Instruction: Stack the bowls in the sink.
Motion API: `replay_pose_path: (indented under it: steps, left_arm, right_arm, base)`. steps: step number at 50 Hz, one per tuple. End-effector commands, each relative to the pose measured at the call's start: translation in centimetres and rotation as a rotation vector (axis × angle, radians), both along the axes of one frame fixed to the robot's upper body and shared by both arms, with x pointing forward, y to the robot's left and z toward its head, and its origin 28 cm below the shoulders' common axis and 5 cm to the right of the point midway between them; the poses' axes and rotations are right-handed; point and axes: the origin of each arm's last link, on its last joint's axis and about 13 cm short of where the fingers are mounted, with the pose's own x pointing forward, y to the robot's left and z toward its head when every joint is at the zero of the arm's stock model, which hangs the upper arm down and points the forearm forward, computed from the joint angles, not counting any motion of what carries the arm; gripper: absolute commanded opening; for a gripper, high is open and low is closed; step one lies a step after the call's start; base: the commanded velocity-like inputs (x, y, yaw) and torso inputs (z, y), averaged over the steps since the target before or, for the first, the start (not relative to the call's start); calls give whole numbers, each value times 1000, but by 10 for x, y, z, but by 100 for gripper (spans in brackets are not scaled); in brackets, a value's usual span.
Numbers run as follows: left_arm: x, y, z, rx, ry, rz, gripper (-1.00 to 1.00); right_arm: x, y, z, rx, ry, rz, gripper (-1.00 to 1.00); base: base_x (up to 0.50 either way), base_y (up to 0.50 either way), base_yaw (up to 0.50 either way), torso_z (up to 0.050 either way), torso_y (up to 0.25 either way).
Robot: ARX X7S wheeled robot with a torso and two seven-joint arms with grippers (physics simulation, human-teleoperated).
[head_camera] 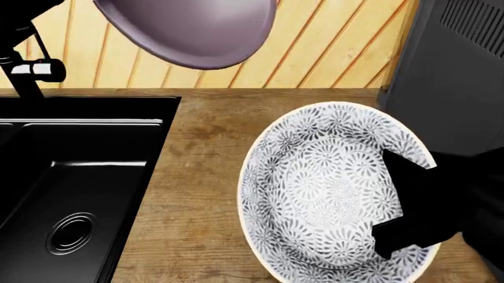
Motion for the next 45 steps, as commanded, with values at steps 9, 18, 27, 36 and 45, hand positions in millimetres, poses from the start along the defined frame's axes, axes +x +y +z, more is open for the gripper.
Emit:
replay_pose_path:
  steps: [9,18,27,36,45]
  left_arm:
    - [-16,16,11,4,-54,44,-100]
    - [-23,26,5,8,-48,61,-100]
    - [-26,32,-1,8,-40,69,-100]
    - [-27,35,-8,4,-28,75,-100]
    - [-29,37,-12,12,-18,77,-100]
  right_arm:
    - [-8,-5,16,60,-126,-36,-100]
    - [-7,-3,21,18,-199,-85,-100]
    - [-7,-1,22,20,-208,-86,-100]
    - [-5,1,23,33,-221,-74,-100]
    - [-5,3,24,57,-252,-58,-100]
  base:
    - [0,0,0,0,1]
    - [0,0,0,0,1]
    - [-312,0,0,1,1]
    - [-500,0,0,0,0]
    - [-500,0,0,0,0]
